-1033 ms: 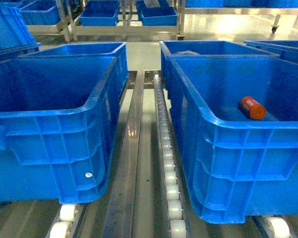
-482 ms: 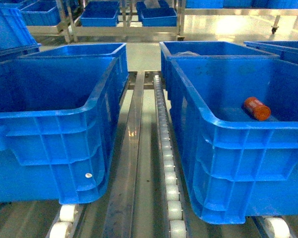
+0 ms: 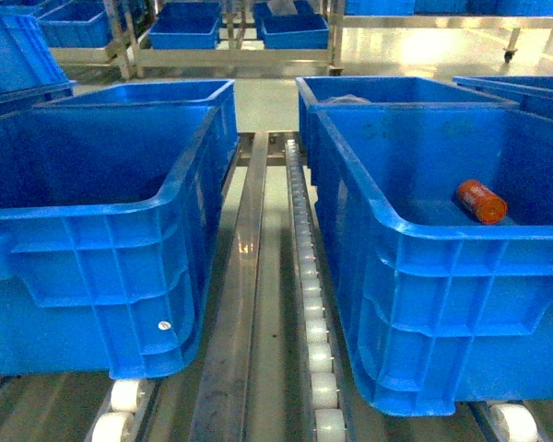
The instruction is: Sort blue parts and orange caps into right shelf containers
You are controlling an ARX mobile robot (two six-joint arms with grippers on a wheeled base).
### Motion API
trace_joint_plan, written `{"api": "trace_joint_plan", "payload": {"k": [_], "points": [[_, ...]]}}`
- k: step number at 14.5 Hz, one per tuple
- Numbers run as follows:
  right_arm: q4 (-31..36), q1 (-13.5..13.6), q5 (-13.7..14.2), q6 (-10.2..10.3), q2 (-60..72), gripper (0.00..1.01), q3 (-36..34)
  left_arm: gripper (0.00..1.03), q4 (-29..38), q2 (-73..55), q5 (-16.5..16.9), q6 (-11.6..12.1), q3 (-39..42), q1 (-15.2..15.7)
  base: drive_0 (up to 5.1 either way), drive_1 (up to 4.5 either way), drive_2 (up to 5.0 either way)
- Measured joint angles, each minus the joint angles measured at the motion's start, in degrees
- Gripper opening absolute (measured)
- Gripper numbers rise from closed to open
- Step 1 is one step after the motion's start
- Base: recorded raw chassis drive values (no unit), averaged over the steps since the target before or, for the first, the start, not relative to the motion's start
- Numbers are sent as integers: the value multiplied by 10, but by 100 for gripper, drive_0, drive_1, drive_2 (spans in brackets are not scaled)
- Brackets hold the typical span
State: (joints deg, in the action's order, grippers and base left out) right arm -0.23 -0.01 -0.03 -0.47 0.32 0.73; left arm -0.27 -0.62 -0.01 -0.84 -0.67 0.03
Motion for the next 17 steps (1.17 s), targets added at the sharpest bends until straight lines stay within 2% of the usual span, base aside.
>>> {"api": "trace_joint_plan", "payload": {"k": [1,2,17], "points": [[0,0,0,0,0,100,0,98,0,0,0,0,0,0,0,0,0],[0,0,0,0,0,97,0,99,0,0,0,1,0,0,0,0,0],[0,0,0,0,0,98,0,98,0,0,0,0,0,0,0,0,0]]}}
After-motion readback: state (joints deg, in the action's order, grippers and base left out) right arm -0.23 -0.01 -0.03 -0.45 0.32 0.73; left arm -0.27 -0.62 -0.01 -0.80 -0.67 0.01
